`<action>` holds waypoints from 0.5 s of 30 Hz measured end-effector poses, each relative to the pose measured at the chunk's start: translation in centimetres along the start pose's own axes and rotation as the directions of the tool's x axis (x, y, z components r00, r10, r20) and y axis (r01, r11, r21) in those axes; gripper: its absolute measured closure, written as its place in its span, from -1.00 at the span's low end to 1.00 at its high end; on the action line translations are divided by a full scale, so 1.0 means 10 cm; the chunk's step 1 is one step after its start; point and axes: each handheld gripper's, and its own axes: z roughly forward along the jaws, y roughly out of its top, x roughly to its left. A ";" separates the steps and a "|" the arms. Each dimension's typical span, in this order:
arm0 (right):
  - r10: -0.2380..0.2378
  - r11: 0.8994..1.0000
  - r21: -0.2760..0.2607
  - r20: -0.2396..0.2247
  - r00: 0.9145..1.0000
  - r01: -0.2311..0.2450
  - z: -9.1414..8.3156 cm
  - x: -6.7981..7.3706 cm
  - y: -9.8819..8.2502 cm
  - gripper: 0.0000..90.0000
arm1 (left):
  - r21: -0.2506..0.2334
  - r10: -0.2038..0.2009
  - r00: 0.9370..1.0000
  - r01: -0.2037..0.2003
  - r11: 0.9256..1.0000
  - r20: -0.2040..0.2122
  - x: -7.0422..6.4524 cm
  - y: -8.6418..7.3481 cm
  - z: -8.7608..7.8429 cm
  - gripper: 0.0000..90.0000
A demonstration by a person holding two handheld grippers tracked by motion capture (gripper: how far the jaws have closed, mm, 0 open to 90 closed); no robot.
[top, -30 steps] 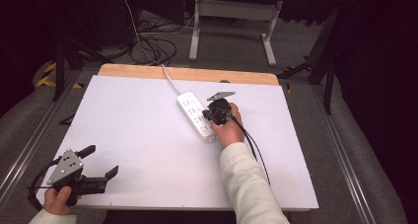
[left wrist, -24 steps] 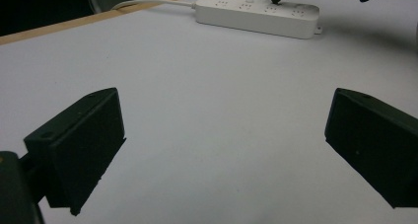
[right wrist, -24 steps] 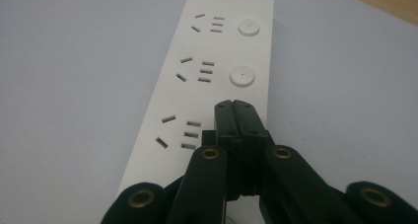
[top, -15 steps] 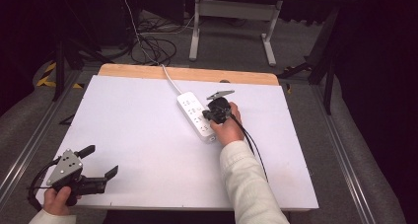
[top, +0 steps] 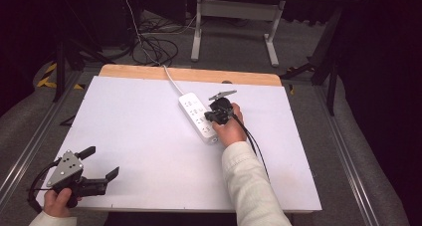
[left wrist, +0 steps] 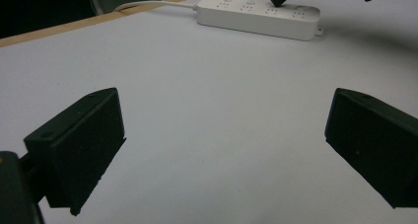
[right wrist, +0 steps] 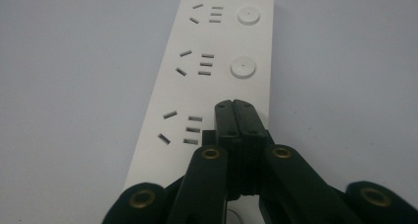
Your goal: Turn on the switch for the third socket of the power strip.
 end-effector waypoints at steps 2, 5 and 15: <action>-0.010 1.000 0.007 0.010 1.000 0.010 0.00 0.01 0.01 1.00 | 0.001 0.003 1.000 -0.003 1.000 0.001 0.00 0.00 0.00 -0.95; 0.001 1.000 0.003 0.004 1.000 -0.001 0.00 0.01 0.00 1.00 | 0.001 0.002 1.000 -0.002 1.000 0.001 0.00 0.00 0.00 -0.95; 0.012 1.000 0.004 0.009 1.000 -0.012 0.01 0.01 0.00 1.00 | 0.001 0.005 1.000 -0.005 1.000 0.003 0.00 0.00 0.01 -0.95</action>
